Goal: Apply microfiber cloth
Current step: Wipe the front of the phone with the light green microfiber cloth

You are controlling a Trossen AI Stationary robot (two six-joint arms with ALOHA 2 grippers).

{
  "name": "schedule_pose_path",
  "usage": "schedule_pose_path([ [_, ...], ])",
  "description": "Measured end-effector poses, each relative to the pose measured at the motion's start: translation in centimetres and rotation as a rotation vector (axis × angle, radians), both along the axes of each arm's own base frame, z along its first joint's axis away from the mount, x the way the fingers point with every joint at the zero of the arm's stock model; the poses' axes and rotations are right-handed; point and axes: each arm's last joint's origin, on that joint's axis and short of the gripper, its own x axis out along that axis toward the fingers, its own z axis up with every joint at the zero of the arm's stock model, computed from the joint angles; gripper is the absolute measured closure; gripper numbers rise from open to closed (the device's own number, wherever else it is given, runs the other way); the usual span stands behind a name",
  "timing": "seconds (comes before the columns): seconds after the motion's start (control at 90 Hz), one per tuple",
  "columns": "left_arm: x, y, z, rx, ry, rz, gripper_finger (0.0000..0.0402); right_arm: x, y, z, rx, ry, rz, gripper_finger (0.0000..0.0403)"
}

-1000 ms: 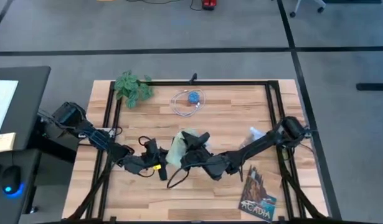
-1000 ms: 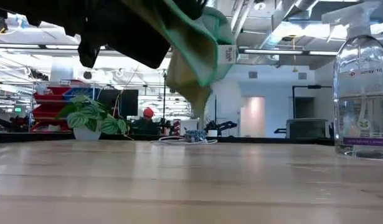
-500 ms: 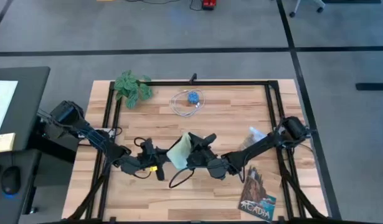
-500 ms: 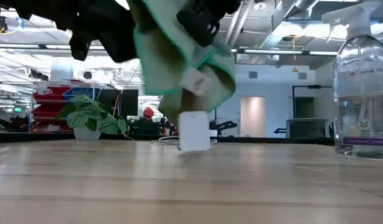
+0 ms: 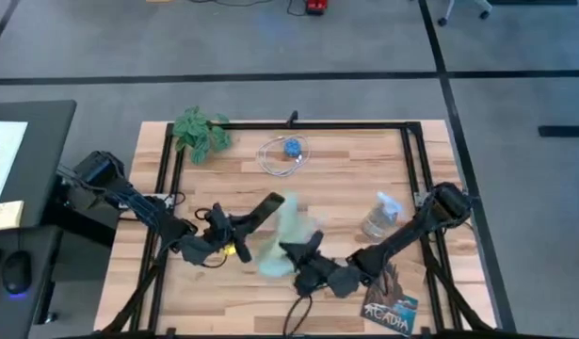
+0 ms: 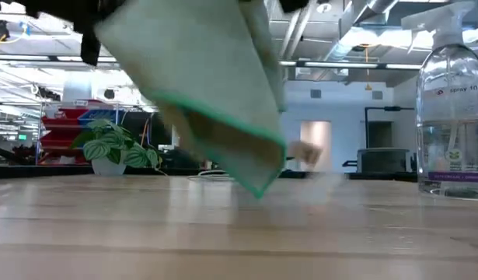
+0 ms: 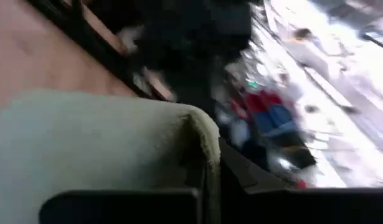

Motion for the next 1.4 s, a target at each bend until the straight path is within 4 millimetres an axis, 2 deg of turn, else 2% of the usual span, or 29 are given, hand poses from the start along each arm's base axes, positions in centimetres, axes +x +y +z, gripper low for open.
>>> schedule_pose_path([
  [0.133,-0.1,0.1,0.2,0.016,0.007,-0.003,0.0393,-0.4,-0.3,-2.6,0.168,0.146,0.061,0.0403],
  [0.311,-0.2,-0.1,0.2,0.018,0.008,-0.011,0.0393,-0.3,-3.6,-5.0,0.325,0.379,-0.010,0.0403],
  [0.478,-0.2,-0.1,0.1,0.008,0.004,-0.022,0.0393,0.9,-6.2,-5.4,0.518,0.457,0.005,0.0400],
  [0.567,-0.3,-0.3,0.2,0.005,0.000,-0.025,0.0393,1.4,-7.5,-5.5,0.564,0.477,0.008,0.0378],
  [0.656,-0.4,-0.4,0.1,0.011,0.005,-0.035,0.0393,1.4,-8.4,-4.3,0.591,0.467,-0.017,0.0330],
  [0.867,-0.6,-0.7,0.1,0.017,0.011,-0.047,0.0393,-0.1,-9.5,2.1,0.708,0.318,0.024,0.0183],
  [0.933,-0.7,-0.9,0.1,0.036,0.022,-0.067,0.0393,-0.8,-10.4,3.7,0.750,0.260,0.013,0.0154],
  [1.0,-0.8,-1.3,0.4,0.054,0.020,-0.106,0.0393,-1.5,-11.5,4.7,0.771,0.222,-0.001,0.0142],
  [1.1,-1.1,-1.9,1.0,0.091,0.007,-0.160,0.0393,-2.2,-12.6,4.9,0.814,0.188,0.036,0.0140],
  [1.211,-1.3,-2.3,1.4,0.120,-0.001,-0.177,0.0393,-2.2,-13.1,4.7,0.899,0.230,0.129,0.0140],
  [1.4,-1.3,-2.3,1.5,0.129,0.002,-0.177,0.0393,-0.8,-13.1,1.5,0.930,0.361,0.177,0.0138],
])
